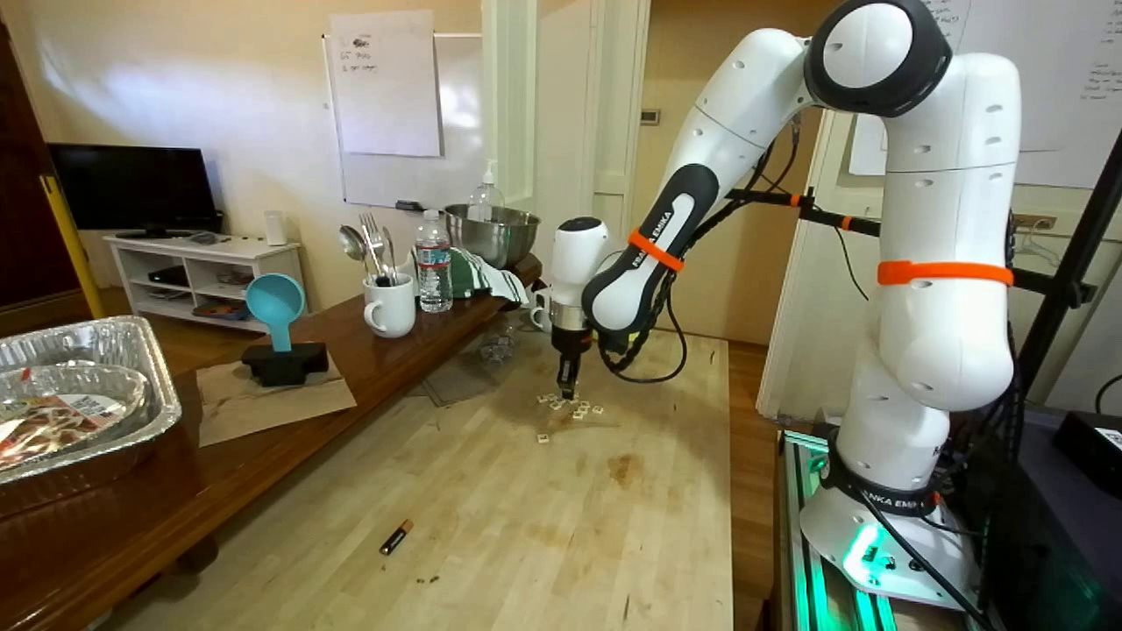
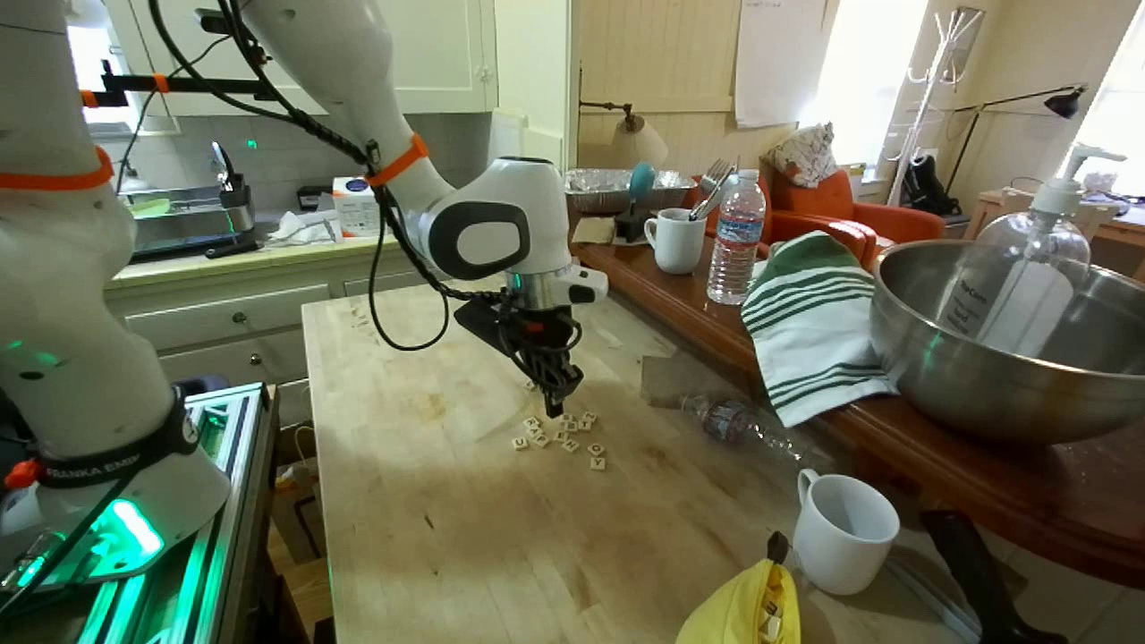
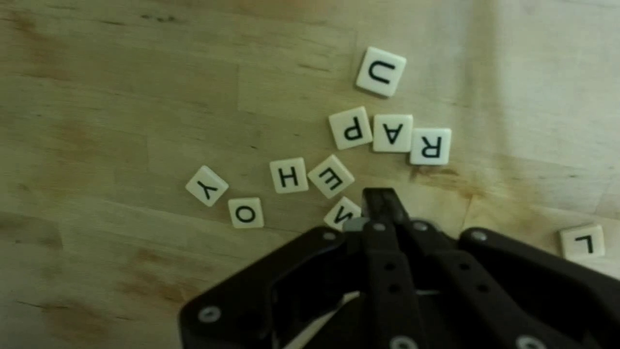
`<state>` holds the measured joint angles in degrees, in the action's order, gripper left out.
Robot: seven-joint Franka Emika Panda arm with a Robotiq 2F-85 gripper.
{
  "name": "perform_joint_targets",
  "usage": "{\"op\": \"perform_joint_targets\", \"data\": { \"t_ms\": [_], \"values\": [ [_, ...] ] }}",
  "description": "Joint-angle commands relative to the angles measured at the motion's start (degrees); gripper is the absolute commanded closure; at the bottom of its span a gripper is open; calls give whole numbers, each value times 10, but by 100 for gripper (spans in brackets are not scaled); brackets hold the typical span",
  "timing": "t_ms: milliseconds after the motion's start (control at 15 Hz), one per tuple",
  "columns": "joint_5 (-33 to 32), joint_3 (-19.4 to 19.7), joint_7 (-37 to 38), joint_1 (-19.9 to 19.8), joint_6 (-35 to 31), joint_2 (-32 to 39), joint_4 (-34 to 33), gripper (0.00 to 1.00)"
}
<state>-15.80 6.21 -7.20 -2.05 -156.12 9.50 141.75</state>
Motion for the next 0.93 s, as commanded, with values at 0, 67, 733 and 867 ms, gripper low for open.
{"op": "perform_joint_targets", "data": {
  "t_ms": [0, 67, 733, 867],
  "values": [
    [-38, 13, 5, -6, -6, 9, 1, 100],
    [-43, 15, 5, -8, -7, 11, 1, 100],
    [-47, 21, 6, -10, -22, 47, -17, 100],
    [-41, 18, 5, -9, -14, 51, -20, 100]
  ]
}}
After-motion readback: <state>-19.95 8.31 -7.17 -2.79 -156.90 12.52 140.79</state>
